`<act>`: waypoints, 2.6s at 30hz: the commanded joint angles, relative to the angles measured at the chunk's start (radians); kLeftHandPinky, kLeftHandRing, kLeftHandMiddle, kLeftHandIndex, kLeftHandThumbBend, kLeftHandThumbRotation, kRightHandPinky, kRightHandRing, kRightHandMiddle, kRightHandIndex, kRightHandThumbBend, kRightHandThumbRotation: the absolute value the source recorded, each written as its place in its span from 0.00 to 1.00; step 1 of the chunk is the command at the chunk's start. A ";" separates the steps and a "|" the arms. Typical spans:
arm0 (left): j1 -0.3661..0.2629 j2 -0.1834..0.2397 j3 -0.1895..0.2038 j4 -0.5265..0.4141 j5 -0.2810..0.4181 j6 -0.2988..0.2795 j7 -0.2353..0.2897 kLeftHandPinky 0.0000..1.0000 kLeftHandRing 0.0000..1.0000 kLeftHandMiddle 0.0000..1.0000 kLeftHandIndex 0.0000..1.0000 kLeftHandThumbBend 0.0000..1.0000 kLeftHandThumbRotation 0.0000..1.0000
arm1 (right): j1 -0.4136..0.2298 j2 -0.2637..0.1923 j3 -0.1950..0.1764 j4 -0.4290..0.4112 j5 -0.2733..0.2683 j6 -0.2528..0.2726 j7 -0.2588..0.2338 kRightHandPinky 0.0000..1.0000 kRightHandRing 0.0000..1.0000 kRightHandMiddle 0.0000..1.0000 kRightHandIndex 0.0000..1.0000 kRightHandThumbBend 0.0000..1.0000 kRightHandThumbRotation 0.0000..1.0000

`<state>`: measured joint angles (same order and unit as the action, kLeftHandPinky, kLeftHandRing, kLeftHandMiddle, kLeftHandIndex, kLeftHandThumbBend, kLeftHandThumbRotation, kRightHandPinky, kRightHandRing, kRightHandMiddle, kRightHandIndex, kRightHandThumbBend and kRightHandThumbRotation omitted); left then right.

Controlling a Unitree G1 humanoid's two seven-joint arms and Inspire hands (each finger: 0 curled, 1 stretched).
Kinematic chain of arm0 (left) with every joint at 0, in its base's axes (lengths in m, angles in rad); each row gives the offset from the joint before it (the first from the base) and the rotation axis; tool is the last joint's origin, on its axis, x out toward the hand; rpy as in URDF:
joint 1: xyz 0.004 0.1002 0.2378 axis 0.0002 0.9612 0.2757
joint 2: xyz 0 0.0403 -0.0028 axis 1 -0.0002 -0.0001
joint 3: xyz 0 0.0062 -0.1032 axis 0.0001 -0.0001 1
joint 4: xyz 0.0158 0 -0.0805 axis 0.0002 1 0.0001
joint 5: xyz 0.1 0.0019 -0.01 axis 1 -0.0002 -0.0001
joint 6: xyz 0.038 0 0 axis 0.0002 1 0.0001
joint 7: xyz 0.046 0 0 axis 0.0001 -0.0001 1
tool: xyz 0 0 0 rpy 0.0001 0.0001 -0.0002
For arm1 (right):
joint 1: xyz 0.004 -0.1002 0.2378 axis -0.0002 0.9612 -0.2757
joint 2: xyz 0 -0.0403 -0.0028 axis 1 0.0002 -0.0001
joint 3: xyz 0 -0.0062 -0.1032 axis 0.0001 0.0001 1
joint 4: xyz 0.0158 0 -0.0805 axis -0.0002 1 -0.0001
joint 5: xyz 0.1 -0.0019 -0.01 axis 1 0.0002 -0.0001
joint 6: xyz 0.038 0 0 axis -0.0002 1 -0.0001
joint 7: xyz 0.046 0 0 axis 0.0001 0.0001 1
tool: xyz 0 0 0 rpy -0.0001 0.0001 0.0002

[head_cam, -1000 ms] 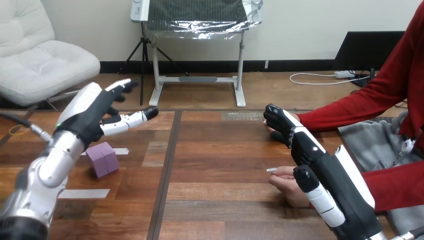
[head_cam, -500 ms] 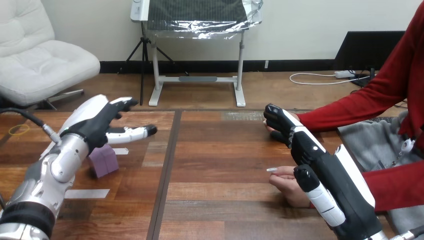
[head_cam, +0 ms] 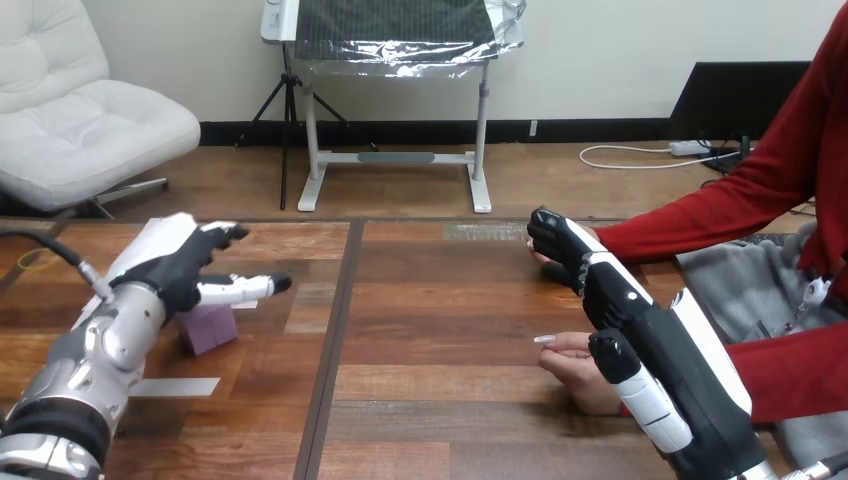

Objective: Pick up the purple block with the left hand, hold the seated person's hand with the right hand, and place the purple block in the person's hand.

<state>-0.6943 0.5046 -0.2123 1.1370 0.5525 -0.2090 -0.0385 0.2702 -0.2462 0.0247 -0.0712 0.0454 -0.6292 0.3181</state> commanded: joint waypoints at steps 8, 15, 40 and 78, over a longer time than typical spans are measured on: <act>-0.119 0.011 -0.038 0.065 0.017 0.040 0.046 0.71 0.87 0.89 0.88 0.65 0.56 | -0.049 -0.015 -0.018 -0.032 0.027 -0.017 0.006 0.91 0.94 0.93 0.93 0.73 1.00; -0.128 0.015 -0.054 0.085 0.025 0.071 0.051 0.74 0.88 0.90 0.89 0.65 0.55 | -0.046 -0.016 -0.018 -0.037 0.030 -0.016 0.009 0.91 0.93 0.93 0.93 0.73 1.00; -0.130 0.021 -0.103 0.098 0.044 0.133 0.062 0.80 0.91 0.92 0.90 0.70 0.46 | -0.046 -0.014 -0.016 -0.043 0.036 -0.009 0.019 0.91 0.93 0.93 0.92 0.73 1.00; -0.145 0.006 -0.076 0.091 -0.019 0.166 -0.047 0.60 0.72 0.78 0.77 0.73 0.21 | -0.055 -0.013 -0.015 -0.038 0.044 -0.010 0.025 0.90 0.92 0.92 0.92 0.73 1.00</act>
<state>-0.7988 0.5112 -0.2958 1.2261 0.5546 -0.0297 -0.0586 0.2702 -0.2471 0.0247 -0.0717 0.0769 -0.6292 0.3427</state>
